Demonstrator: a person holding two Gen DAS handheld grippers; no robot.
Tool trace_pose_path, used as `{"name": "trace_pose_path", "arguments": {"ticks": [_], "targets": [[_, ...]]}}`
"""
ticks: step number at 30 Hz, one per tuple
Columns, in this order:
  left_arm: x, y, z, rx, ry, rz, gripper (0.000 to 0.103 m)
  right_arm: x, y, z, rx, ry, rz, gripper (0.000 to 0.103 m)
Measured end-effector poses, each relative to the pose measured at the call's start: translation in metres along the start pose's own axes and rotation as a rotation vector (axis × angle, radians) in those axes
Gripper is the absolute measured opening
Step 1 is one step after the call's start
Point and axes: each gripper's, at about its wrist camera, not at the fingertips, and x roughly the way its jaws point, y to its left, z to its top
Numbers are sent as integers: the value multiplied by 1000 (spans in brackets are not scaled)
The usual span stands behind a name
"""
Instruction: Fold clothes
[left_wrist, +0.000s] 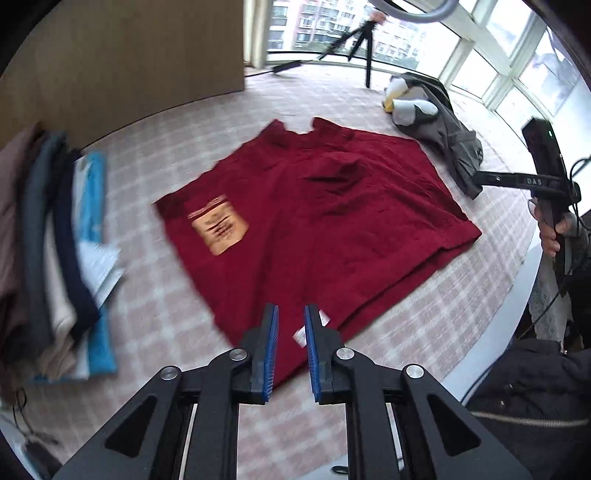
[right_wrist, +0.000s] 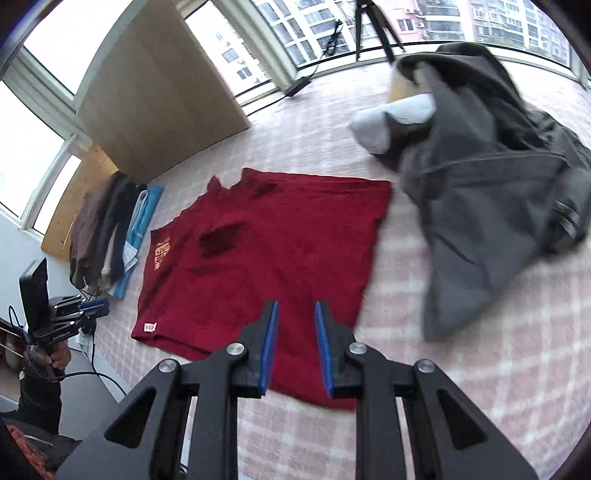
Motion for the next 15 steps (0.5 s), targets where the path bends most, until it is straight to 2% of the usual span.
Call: {"name": "trace_pose_path", "arguments": {"ticks": [3,5,8,11,13,15], "targets": [[38,-6,8,-7,54,-16,14,27,16,0,-48,62,-32,21],[48,-8,-1,-17,97,-12,14,40,20,-9,-71,105,-58,21],[49,-8,-14,-4,114,-13,14,43,28,-27,-118,122,-80,21],[41,-11,-24,18,115,-33,15,38,47,-38,-202,127,-41,21],[36,-12,-30,32,116,-54,17,41,60,-43,-259,149,-41,26],[36,-12,-37,53,131,-43,29,50,65,-46,-288,173,-63,28]]}}
